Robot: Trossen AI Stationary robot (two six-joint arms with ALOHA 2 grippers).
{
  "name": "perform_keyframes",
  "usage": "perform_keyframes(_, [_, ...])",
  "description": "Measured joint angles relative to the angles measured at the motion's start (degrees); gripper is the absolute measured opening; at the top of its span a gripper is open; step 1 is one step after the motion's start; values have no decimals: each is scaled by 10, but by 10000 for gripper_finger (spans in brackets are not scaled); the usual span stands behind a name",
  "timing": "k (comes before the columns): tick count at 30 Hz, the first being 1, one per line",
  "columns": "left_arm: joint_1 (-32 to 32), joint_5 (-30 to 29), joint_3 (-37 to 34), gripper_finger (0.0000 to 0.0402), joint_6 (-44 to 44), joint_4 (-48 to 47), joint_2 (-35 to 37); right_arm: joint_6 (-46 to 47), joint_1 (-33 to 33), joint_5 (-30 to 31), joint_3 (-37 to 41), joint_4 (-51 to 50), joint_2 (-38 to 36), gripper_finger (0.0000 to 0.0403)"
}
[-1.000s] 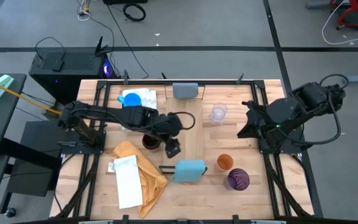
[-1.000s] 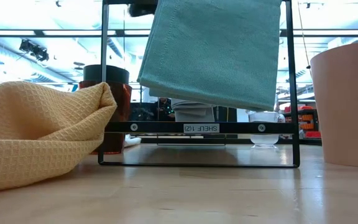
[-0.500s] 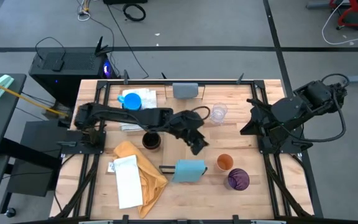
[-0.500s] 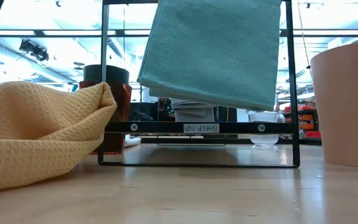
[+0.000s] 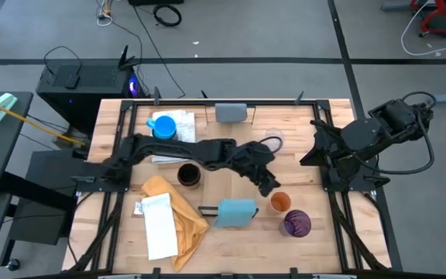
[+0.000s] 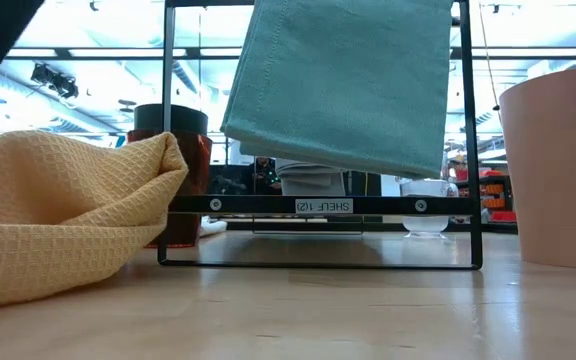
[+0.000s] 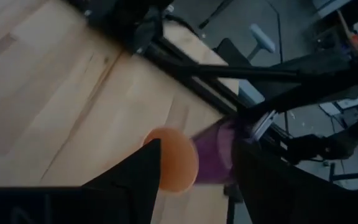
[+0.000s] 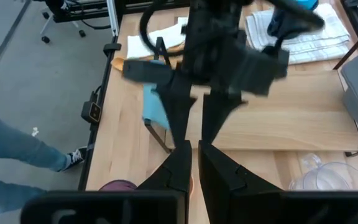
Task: Stack small to large cups/mugs on shelf
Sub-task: Put the orange cup on the shelf
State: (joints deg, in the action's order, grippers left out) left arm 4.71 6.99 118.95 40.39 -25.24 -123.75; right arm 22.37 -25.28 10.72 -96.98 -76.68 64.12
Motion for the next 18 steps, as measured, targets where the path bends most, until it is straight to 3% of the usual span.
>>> perform_keyframes(5, [4,0,160,200,-40,-155,-85,6,0,0,0,1,0,36])
perform_keyframes(9, [6,8,127,199,-34,-150,-89,10,0,0,0,1,0,36])
perform_keyframes(18, [17,-4,132,199,-33,-119,-93,1,0,0,0,1,-2,36])
